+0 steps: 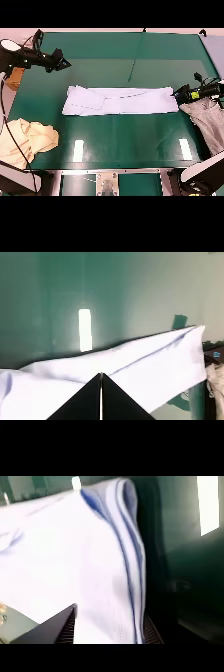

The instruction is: Fold the shirts.

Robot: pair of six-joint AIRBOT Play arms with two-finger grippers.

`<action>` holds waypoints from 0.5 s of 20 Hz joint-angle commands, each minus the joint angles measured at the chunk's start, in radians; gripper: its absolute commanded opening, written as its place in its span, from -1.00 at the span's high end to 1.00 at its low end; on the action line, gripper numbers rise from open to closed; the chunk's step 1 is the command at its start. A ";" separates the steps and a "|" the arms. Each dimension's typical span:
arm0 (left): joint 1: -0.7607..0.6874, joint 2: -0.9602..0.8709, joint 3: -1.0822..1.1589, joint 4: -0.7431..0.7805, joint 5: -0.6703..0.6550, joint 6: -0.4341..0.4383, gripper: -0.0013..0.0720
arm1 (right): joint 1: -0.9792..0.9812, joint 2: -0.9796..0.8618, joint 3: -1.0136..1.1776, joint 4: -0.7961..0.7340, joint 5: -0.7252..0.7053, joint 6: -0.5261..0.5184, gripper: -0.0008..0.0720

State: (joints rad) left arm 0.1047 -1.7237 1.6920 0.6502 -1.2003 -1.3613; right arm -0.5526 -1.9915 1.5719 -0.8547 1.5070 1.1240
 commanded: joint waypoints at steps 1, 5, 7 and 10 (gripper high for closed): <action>-0.026 -0.001 0.001 -0.029 -0.027 0.001 0.89 | 0.035 -0.025 -0.002 -0.029 0.001 -0.037 -0.06; -0.153 -0.003 0.001 0.010 0.056 0.006 0.90 | 0.078 -0.025 0.033 -0.025 -0.038 -0.032 0.94; -0.248 -0.008 0.001 0.064 0.115 0.010 0.90 | 0.092 -0.012 0.092 -0.012 0.023 -0.017 0.94; -0.401 -0.067 0.001 0.093 0.195 0.015 0.90 | 0.114 0.050 0.196 0.030 0.146 0.029 0.94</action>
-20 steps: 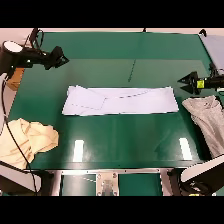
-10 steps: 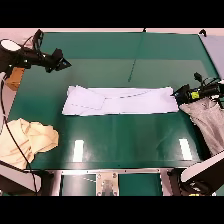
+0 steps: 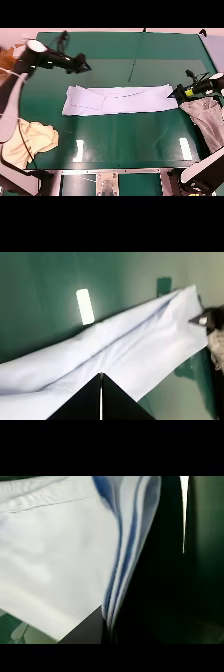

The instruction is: Fold the shirts.

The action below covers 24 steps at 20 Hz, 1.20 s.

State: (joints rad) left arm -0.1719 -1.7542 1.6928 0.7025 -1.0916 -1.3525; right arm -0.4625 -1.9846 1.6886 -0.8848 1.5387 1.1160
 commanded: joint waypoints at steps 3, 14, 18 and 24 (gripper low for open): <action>-0.264 -0.145 0.007 0.043 0.158 0.011 0.90 | 0.054 0.159 0.142 0.146 0.189 0.067 0.94; -0.497 -0.437 0.269 0.031 0.212 -0.091 0.90 | 0.191 0.442 0.192 0.179 0.236 0.134 0.94; -0.466 -0.428 0.274 -0.036 0.135 -0.109 0.90 | 0.216 0.448 0.190 0.177 0.247 0.149 0.94; -0.241 -0.304 0.352 -0.048 -0.306 -0.105 0.90 | 0.365 0.447 0.189 0.177 0.159 0.238 0.94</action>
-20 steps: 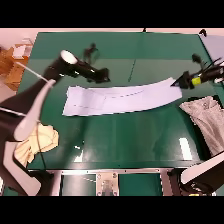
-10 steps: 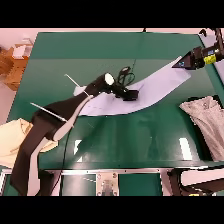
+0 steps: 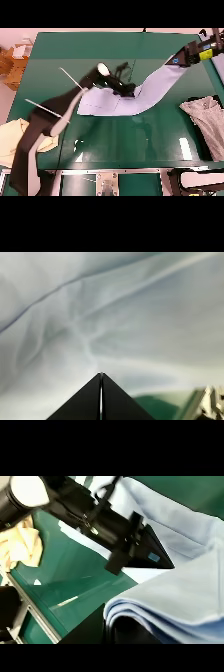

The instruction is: Fold the shirts.

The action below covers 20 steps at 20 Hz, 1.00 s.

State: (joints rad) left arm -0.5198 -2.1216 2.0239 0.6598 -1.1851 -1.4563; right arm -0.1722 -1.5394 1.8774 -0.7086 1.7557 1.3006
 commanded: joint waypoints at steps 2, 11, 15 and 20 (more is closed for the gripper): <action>0.230 0.135 0.021 0.024 -0.302 -0.003 0.90 | 0.175 0.002 -0.014 -0.003 -0.150 0.080 0.94; 0.743 0.323 0.021 0.098 -0.395 -0.028 0.90 | 0.777 -0.288 -0.186 0.018 -0.989 0.083 0.94; 0.806 0.320 0.002 0.112 -0.389 -0.027 0.90 | 0.916 -0.481 -0.155 0.079 -1.158 0.084 -0.52; 0.810 0.320 0.002 0.121 -0.371 -0.029 0.90 | 0.652 -0.329 -0.134 -0.104 -0.773 0.132 -0.23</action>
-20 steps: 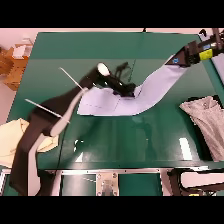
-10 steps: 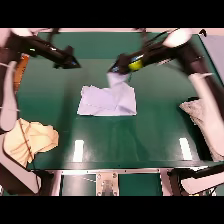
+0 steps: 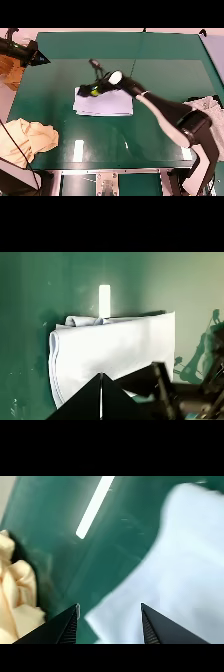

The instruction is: Fold the shirts.

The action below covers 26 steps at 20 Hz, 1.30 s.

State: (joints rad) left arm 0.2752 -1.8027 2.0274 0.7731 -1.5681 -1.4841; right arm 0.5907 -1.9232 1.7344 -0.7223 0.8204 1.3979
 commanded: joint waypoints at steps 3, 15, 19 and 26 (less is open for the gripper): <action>0.015 0.001 -0.001 0.006 0.008 -0.001 0.90 | -0.325 0.155 0.002 -0.231 0.347 0.116 -0.43; 0.014 0.001 -0.001 0.005 0.005 -0.031 0.90 | -0.478 0.145 -0.543 -0.006 0.222 0.024 -0.64; 0.014 0.001 -0.001 0.005 0.004 -0.031 0.90 | -0.415 0.138 -0.514 0.145 0.163 -0.027 -0.29; 0.014 0.001 -0.001 0.005 -0.023 -0.030 0.89 | -0.499 0.243 -0.280 0.117 0.217 0.029 0.95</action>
State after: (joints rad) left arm 0.2886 -1.8023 2.0266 0.7780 -1.5776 -1.5143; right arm 0.1444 -1.7378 1.3643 -0.6003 1.0218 1.3972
